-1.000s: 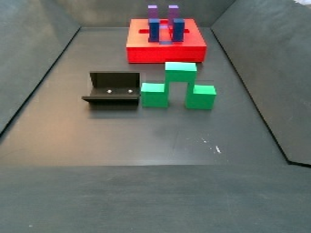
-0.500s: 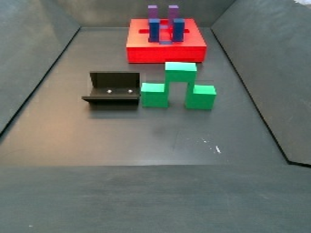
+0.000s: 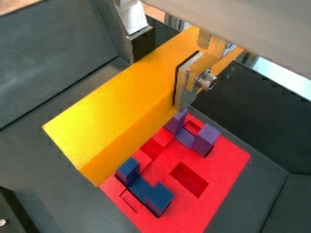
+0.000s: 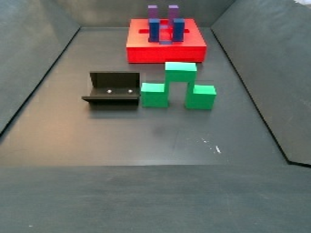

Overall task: Pick up the yellow object. Move up. Move to above the board. Insert the yellow object.
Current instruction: Insert the yellow object.

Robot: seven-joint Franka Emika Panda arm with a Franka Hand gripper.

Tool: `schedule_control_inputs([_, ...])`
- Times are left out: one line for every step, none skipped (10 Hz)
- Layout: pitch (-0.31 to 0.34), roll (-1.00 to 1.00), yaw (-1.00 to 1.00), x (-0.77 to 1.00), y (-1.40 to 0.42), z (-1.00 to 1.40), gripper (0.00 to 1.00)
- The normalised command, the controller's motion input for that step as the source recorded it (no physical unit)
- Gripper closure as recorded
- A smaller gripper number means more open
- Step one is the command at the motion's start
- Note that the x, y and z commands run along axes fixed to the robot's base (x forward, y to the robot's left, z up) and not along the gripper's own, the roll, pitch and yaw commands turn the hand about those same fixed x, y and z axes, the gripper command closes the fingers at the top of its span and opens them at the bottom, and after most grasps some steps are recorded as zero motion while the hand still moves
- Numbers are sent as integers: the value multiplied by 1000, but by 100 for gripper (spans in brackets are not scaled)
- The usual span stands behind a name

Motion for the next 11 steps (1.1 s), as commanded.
schedule_control_inputs([-86, 26, 0, 103, -134, -506, 100])
schedule_control_inputs([-110, 67, 0, 29, -240, -603, 100])
schedule_control_inputs([-107, 130, 0, 0, -203, -734, 100])
schedule_control_inputs([-150, 119, 0, 0, -194, -711, 100])
schedule_control_inputs([-119, 109, 0, 0, -149, -714, 100])
schedule_control_inputs([-123, 117, 0, 0, -143, -714, 100])
schedule_control_inputs([-103, 130, 0, 17, -37, -677, 100])
schedule_control_inputs([-84, 207, -3, 0, 0, -691, 100])
schedule_control_inputs([-91, 216, -40, 0, 0, -726, 100])
schedule_control_inputs([-76, 214, -31, 0, 0, -669, 100])
schedule_control_inputs([-47, 139, -26, 0, 0, -503, 100])
